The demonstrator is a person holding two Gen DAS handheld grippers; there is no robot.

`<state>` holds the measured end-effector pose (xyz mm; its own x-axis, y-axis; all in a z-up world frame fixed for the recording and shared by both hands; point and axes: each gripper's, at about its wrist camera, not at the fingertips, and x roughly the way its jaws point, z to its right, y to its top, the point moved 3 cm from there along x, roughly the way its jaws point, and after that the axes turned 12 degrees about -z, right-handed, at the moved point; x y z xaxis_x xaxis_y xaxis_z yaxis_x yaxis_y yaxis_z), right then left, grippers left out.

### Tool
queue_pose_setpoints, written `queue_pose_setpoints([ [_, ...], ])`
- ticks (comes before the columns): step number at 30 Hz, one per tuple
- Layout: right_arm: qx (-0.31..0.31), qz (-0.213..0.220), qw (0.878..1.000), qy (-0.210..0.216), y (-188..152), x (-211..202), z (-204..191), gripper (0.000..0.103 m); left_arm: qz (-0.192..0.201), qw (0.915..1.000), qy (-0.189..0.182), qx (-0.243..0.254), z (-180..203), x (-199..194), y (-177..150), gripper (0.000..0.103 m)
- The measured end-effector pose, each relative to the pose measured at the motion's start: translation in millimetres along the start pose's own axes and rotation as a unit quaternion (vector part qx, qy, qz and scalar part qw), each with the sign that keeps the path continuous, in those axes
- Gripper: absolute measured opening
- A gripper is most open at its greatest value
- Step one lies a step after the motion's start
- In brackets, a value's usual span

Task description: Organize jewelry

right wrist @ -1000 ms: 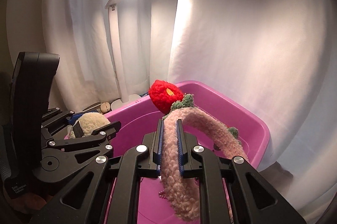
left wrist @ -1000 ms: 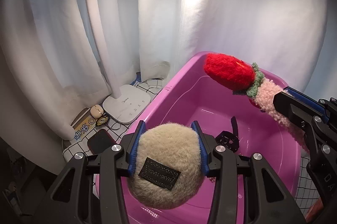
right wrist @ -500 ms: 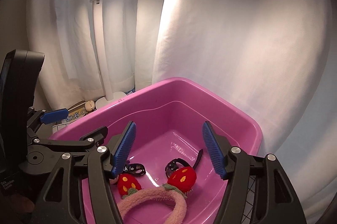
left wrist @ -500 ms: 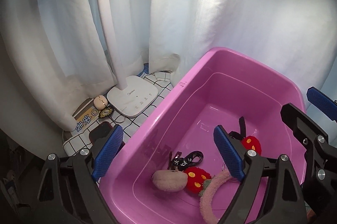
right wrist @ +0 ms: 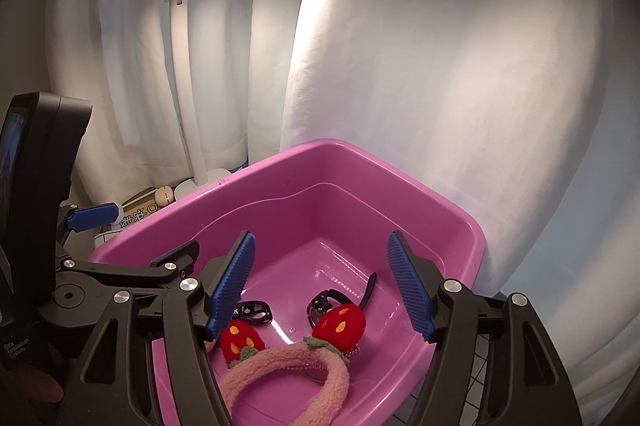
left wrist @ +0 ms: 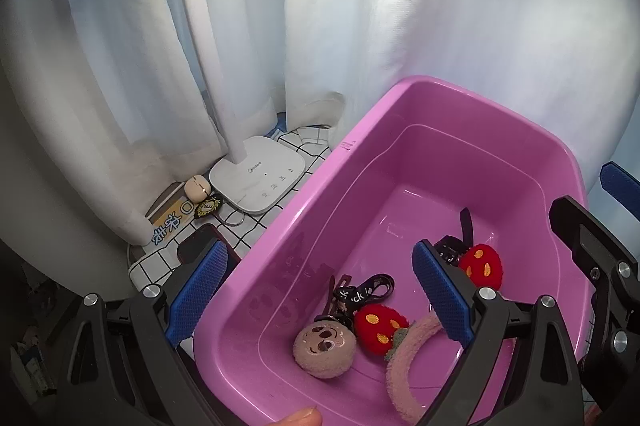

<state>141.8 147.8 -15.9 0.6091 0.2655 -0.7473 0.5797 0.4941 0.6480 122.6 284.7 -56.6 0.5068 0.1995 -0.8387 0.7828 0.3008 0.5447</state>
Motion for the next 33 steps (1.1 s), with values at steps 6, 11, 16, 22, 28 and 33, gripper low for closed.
queue_pose_setpoints([
  [6, 0.010, -0.003, 1.000, -0.019, -3, -6, 1, 0.068, -0.001, 1.0000, 0.001, -0.002, 0, -3, -3, 0.092],
  [11, 0.018, -0.009, 0.999, -0.026, -6, -8, 0, 0.068, -0.001, 1.0000, -0.001, -0.004, 0, -5, -5, 0.092],
  [16, 0.031, -0.015, 0.999, -0.033, -8, -8, 2, 0.068, -0.002, 0.9999, -0.002, -0.010, -2, -9, -8, 0.092],
  [22, 0.046, -0.017, 0.998, -0.044, -10, -12, 5, 0.069, 0.000, 0.9998, -0.001, -0.017, -2, -13, -10, 0.092],
  [28, 0.057, -0.014, 0.997, -0.053, -13, -17, 7, 0.069, 0.003, 0.9997, -0.001, -0.026, -2, -18, -12, 0.092],
  [33, 0.059, -0.011, 0.996, -0.059, -15, -21, 8, 0.069, 0.006, 0.9996, -0.001, -0.028, -2, -21, -13, 0.092],
])
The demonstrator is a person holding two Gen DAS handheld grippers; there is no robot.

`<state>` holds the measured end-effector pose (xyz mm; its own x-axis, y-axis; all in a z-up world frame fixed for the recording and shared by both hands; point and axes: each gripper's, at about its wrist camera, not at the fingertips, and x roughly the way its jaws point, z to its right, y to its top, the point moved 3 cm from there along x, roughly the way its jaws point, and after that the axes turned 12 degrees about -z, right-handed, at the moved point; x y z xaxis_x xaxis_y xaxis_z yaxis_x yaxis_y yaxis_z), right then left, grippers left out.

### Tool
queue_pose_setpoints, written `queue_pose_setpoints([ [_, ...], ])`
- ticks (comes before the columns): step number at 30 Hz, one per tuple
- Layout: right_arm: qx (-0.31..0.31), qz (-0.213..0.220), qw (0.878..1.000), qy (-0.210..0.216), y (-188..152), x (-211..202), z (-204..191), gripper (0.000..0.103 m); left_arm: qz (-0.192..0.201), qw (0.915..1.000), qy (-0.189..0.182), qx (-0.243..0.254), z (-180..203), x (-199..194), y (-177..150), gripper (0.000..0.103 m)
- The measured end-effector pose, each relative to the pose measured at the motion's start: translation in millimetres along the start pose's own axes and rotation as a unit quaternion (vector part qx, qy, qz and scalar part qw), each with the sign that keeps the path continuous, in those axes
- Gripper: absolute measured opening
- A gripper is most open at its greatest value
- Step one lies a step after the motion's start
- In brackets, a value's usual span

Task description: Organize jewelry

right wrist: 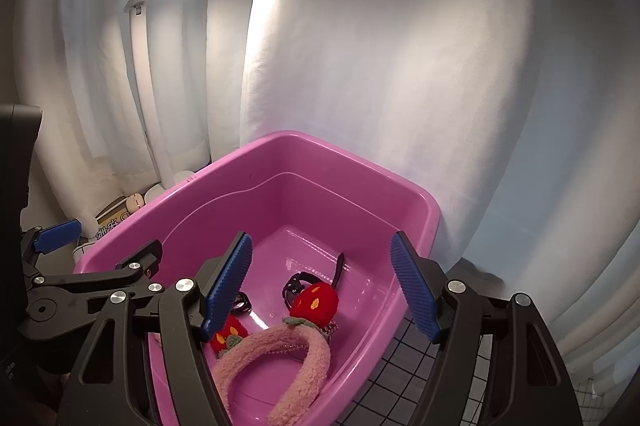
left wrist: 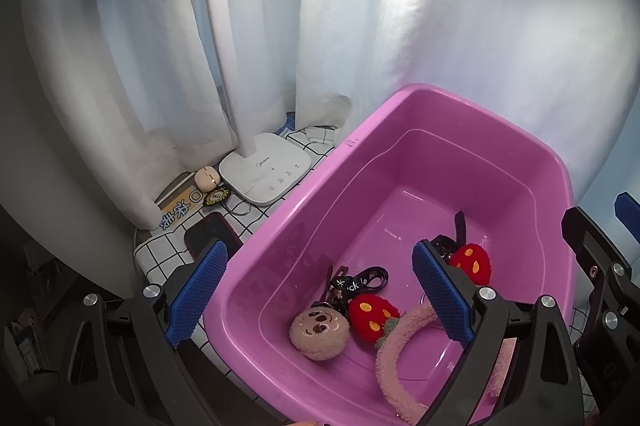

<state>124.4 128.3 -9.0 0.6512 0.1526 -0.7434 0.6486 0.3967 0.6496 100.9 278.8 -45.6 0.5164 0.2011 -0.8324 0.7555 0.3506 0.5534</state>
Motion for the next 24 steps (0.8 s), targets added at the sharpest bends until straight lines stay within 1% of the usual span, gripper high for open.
queue_pose_setpoints([
  [24, -0.002, 0.007, 1.000, -0.009, -4, -11, 6, 0.069, -0.001, 1.0000, 0.001, -0.003, -2, -7, -2, 0.095],
])
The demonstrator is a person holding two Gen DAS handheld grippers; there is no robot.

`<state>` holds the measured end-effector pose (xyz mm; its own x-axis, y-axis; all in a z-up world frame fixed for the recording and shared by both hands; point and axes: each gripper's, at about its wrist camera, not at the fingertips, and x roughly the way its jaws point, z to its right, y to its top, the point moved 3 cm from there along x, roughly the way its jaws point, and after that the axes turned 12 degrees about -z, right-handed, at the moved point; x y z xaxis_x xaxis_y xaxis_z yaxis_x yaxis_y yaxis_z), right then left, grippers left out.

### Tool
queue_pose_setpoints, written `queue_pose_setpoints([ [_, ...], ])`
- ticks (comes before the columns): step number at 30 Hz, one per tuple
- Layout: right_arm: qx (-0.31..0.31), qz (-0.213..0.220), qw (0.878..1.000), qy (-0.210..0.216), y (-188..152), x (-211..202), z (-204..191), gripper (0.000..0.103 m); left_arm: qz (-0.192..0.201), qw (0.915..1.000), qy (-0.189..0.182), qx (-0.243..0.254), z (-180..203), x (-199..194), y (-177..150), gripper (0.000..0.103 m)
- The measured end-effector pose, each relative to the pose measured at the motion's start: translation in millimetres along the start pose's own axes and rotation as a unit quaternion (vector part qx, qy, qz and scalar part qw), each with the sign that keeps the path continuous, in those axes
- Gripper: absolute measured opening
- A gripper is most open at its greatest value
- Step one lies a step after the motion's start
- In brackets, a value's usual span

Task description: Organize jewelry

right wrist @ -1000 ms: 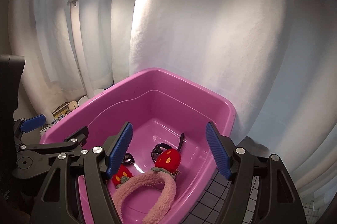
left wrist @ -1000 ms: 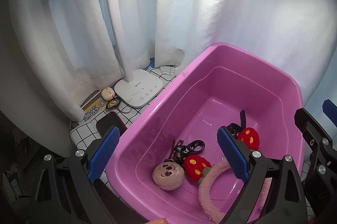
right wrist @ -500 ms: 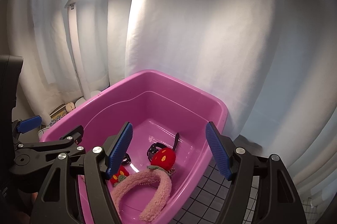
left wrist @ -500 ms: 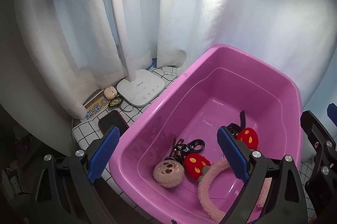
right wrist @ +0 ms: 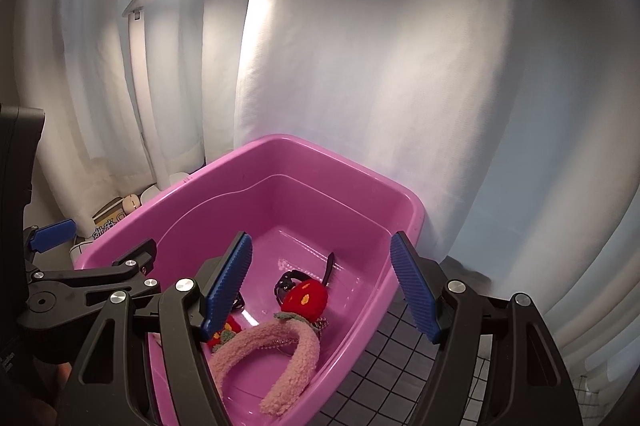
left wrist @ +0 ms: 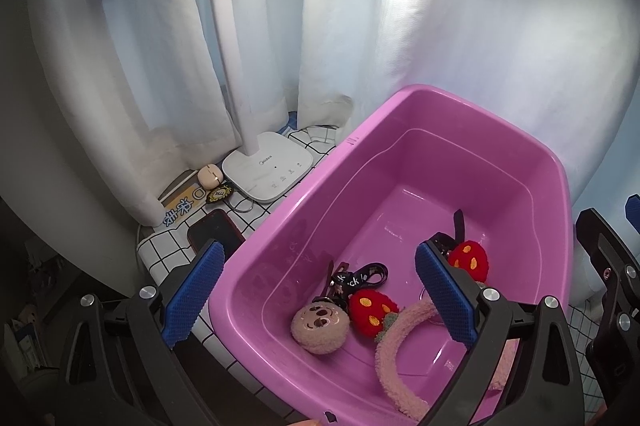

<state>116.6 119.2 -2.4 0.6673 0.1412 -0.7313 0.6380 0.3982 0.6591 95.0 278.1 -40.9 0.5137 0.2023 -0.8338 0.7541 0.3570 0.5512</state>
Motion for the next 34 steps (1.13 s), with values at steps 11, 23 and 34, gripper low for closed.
queue_pose_setpoints([
  [11, -0.002, -0.001, 1.000, 0.002, -2.6, 1.2, -1.9, 0.069, 0.000, 1.0000, 0.000, 0.001, -2.1, -1.4, -1.0, 0.095],
  [23, -0.001, -0.001, 1.000, 0.001, -3.0, -0.2, -2.0, 0.069, 0.006, 1.0000, -0.002, 0.004, -1.8, -4.7, -3.6, 0.095],
  [34, -0.002, 0.000, 1.000, 0.003, -5.4, -2.1, -1.4, 0.069, 0.002, 1.0000, -0.002, 0.001, -0.8, -4.1, -3.5, 0.095],
])
